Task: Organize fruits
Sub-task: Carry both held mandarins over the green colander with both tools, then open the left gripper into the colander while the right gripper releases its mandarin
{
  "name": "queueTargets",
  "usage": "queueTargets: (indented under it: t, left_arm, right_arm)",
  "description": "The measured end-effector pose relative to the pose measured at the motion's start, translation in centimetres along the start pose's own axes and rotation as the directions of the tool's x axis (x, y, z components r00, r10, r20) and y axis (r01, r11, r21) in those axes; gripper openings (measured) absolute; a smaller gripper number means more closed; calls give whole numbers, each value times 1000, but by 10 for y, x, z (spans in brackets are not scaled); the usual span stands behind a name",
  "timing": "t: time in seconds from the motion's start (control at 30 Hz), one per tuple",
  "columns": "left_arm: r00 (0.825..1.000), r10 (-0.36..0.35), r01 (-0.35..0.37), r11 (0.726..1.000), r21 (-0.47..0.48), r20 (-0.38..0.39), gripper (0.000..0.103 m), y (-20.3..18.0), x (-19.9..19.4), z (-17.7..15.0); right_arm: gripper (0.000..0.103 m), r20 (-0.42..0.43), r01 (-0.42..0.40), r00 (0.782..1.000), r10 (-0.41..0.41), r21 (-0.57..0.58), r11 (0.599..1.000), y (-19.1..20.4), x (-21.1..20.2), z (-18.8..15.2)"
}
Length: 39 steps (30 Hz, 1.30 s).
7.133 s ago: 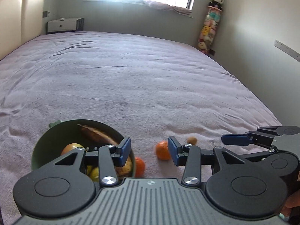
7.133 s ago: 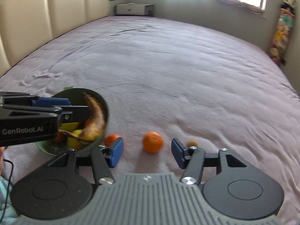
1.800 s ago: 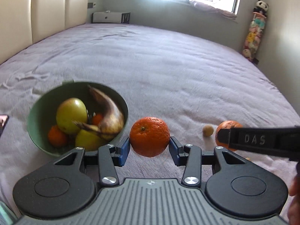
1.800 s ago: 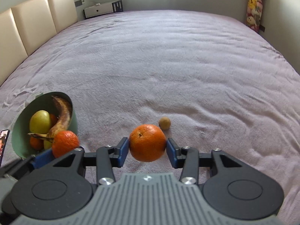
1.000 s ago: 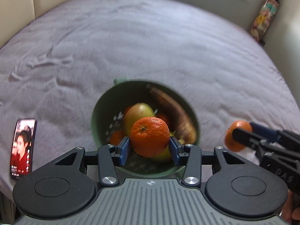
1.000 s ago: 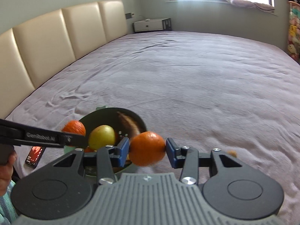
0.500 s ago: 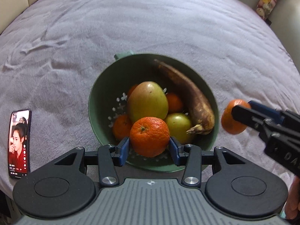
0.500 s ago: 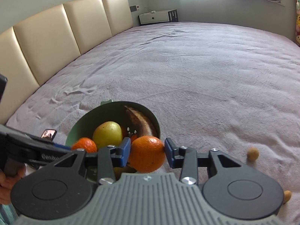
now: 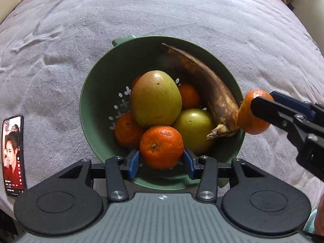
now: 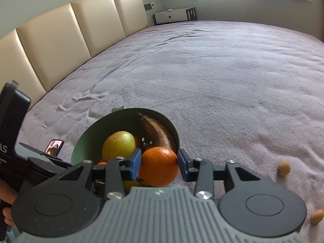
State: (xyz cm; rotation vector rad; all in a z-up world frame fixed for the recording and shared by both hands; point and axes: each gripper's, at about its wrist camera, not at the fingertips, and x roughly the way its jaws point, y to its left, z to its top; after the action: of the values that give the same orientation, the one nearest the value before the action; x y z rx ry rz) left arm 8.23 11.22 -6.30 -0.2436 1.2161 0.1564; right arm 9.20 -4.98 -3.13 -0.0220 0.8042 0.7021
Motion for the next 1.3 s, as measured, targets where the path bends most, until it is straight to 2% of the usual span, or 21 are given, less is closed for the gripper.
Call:
queueTargets:
  t: [0.2,0.33,0.43,0.6,0.73,0.83,0.97,1.1,1.3]
  left_arm:
    - [1000,5,-5,1000,14,-7,52,0,1,-1]
    - [1000,5,-5,1000,12,-5,61,0,-1,1]
    - [1000,-3,3,1000,5,0,64,2,-3,1]
    - [997,9,-8,1000,-14,77,64,6,-19,3]
    - [985,40,-17,991,-136,170,64,25,-34,7]
    - [978,41,3,978,-206,206,63,36,-37,8]
    - [977,3,45,974,-221,215,60,38,-32,10]
    - [977,39,7,976,-216,211,55,36,-28,11]
    - [976,49,3,971,-239,212,53,39,-26,10]
  right_arm:
    - [37,-5,1,1000,-1,-6,1000,1,0,1]
    - [37,-13,9,1000,-10,-26,1000,3,0,5]
    - [37,-9,2,1000,-2,-21,1000,4,-3,8]
    - [37,-6,-20,1000,20,-21,1000,6,-1,17]
    - [37,-16,-36,999,35,-43,998,12,8,24]
    - [37,-29,-47,999,45,-67,997,19,19,27]
    - [37,-51,-59,997,54,-95,994,27,37,30]
    - [37,-67,-54,997,44,-143,988,32,51,30]
    - [37,-79,-73,995,61,-149,986,28,62,27]
